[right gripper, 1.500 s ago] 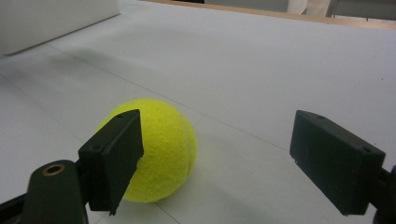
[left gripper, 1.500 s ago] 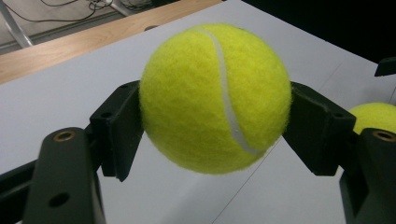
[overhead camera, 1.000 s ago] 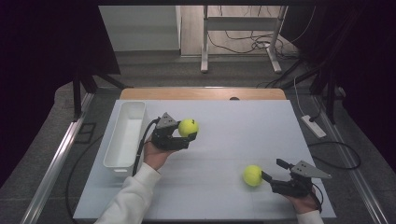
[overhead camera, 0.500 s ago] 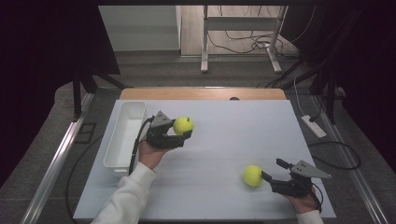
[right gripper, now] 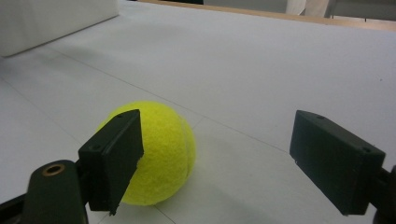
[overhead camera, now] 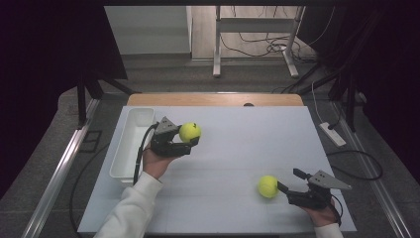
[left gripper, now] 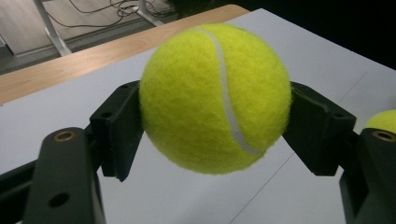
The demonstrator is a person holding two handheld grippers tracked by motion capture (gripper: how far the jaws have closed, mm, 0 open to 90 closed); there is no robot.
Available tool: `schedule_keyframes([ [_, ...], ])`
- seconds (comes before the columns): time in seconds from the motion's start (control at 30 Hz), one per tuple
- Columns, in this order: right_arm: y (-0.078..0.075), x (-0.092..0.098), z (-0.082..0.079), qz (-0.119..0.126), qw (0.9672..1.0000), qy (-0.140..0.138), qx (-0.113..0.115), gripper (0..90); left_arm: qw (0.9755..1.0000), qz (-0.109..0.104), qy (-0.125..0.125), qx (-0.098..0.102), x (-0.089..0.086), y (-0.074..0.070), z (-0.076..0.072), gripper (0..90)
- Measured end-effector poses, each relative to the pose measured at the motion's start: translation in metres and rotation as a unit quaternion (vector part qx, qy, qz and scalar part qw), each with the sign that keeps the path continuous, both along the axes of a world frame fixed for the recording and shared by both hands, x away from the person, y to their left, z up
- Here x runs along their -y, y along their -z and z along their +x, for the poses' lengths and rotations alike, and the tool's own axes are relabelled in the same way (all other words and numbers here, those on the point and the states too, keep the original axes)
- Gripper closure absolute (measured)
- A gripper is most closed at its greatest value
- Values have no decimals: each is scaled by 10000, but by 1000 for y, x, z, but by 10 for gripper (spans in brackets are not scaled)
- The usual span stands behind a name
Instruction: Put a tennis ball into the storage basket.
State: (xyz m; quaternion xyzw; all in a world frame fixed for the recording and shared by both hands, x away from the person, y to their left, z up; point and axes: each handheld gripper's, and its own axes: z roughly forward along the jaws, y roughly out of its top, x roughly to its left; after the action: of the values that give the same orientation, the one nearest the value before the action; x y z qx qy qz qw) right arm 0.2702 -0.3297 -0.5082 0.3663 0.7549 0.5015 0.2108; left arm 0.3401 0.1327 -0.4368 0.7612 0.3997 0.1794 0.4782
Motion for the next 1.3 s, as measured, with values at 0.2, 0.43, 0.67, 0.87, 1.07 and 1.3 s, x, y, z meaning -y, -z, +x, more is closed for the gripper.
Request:
schedule_keyframes([
  [0.2,0,0,0,-1,10000,-6,5,169,10000,9,-52,12,-6,-2,-1,266],
  [0.43,0,-1,0,0,10000,-1,5,169,9999,-22,-139,27,-13,-3,-2,266],
  [0.67,0,-1,0,-1,10000,2,6,169,9997,-31,-238,50,-22,-5,-3,266],
  [0.87,0,-1,0,14,10000,-13,14,169,9995,-58,-321,43,-30,-6,-3,266],
  [1.07,-1,-1,0,-6,10000,-17,10,169,9992,-58,-403,47,-37,-8,-4,266],
  [1.3,-1,-2,0,-5,10000,-20,32,169,9987,-32,-514,37,-47,-9,-4,266],
])
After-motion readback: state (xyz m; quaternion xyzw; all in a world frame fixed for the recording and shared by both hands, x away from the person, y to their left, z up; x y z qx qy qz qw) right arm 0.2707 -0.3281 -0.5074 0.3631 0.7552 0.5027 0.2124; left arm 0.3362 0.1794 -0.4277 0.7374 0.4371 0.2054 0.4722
